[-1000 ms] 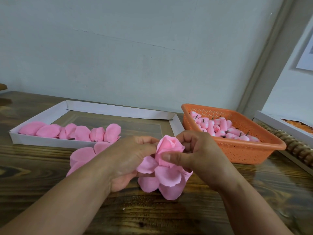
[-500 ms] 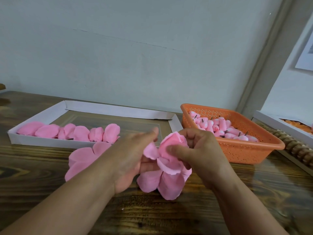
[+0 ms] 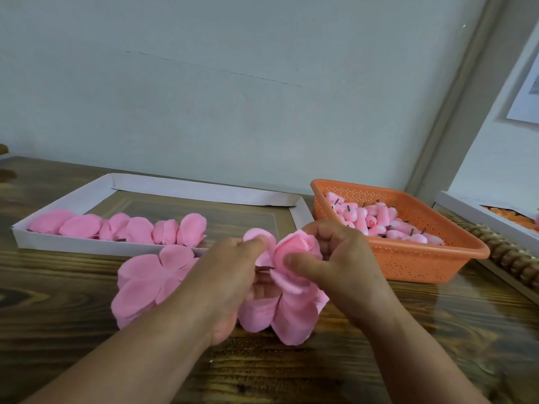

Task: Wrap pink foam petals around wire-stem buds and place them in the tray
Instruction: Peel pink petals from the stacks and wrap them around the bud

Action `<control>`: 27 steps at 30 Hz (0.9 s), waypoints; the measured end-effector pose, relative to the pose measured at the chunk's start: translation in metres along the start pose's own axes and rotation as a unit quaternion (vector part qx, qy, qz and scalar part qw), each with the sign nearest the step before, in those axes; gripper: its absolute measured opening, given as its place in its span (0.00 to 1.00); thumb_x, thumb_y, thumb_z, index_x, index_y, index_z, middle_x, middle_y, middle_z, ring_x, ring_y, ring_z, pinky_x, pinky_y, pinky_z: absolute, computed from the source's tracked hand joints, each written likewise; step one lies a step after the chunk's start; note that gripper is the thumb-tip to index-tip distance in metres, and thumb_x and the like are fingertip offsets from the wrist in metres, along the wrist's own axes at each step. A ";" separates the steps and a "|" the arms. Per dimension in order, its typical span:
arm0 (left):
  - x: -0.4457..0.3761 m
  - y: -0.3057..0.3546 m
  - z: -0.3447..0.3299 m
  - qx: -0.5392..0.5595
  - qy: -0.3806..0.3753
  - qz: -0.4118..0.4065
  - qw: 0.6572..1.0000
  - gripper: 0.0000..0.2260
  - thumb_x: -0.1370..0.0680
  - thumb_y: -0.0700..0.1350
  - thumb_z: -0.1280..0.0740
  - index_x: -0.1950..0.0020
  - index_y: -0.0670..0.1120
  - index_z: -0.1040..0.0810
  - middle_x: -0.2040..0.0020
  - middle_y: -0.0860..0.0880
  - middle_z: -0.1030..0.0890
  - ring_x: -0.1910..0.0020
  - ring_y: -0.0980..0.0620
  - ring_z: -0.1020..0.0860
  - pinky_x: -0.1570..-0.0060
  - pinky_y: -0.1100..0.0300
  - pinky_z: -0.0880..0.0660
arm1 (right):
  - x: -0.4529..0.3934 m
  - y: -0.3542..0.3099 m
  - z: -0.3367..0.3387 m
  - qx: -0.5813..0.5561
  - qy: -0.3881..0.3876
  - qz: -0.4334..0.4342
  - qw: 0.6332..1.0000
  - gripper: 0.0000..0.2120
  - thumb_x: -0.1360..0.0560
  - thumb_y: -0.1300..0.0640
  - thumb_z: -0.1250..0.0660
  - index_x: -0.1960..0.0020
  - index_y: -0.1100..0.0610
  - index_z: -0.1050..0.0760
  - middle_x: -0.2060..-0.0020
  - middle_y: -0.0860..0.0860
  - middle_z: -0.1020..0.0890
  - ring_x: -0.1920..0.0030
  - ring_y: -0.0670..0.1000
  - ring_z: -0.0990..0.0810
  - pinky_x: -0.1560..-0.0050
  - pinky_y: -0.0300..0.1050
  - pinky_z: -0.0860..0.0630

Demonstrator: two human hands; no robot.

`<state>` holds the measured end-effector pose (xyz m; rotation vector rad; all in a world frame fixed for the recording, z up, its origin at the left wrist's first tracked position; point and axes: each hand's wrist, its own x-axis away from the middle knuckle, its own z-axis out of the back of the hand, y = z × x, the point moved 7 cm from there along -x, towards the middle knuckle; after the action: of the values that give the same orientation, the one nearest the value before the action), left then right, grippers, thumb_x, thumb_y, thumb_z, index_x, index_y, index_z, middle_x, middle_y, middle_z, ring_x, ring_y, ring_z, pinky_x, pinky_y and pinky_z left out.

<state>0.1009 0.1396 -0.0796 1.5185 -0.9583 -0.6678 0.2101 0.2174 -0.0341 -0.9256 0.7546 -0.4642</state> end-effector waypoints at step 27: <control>0.004 0.008 0.003 -0.055 0.038 -0.079 0.995 0.08 0.21 0.39 0.37 0.52 0.43 0.18 0.59 0.44 0.15 0.59 0.48 0.15 0.53 0.50 0.19 | 0.002 -0.009 0.003 0.020 0.049 0.038 0.998 0.06 0.34 0.65 0.28 0.61 0.56 0.22 0.69 0.50 0.19 0.72 0.43 0.24 0.73 0.35 0.29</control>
<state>0.0989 0.1348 -0.0721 1.5216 -0.7376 -0.7583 0.2132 0.2133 -0.0262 -0.8379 0.8638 -0.4600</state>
